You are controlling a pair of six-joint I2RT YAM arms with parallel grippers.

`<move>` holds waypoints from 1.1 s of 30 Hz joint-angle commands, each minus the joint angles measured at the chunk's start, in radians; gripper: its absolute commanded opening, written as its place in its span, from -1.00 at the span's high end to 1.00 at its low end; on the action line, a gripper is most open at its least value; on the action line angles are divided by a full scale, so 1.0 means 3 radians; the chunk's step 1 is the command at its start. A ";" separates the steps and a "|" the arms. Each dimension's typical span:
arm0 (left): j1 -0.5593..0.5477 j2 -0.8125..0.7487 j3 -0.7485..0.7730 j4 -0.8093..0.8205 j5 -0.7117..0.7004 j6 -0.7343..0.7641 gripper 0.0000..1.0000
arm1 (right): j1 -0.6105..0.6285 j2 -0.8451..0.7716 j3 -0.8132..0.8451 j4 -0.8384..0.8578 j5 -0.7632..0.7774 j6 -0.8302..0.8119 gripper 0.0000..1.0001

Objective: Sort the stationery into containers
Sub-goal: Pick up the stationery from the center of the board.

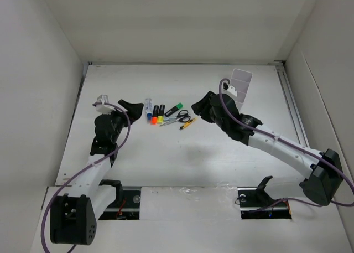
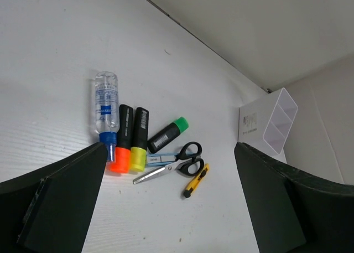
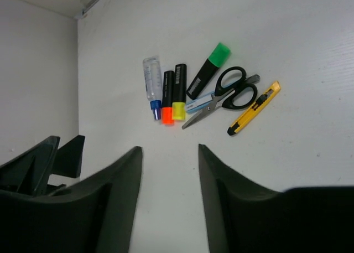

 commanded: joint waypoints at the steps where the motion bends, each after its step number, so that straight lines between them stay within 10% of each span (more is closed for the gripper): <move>1: 0.0006 -0.0062 0.0110 0.0039 -0.0139 0.0000 -1.00 | -0.0015 -0.0065 -0.0045 0.0308 -0.0158 0.0015 0.00; 6: 0.0006 -0.0216 -0.0008 0.0070 -0.0400 0.0220 -1.00 | -0.0015 -0.0055 -0.0127 0.0416 -0.0266 0.0046 0.98; 25: 0.0006 0.0975 0.0785 0.0024 -0.0314 0.0349 -1.00 | -0.0015 -0.0106 -0.0280 0.0431 -0.0123 0.0107 1.00; 26: 0.0006 0.1062 0.0785 0.0055 -0.0314 0.0384 -0.89 | -0.0015 -0.0106 -0.0280 0.0401 -0.0082 0.0107 1.00; 30: -0.0075 0.1313 0.0958 0.0081 -0.0329 0.0492 0.79 | -0.0015 -0.0106 -0.0280 0.0370 -0.0052 0.0143 1.00; 33: -0.0412 0.1567 0.1361 -0.0450 -0.0935 0.0757 0.52 | -0.0015 -0.0106 -0.0280 0.0370 -0.0051 0.0143 1.00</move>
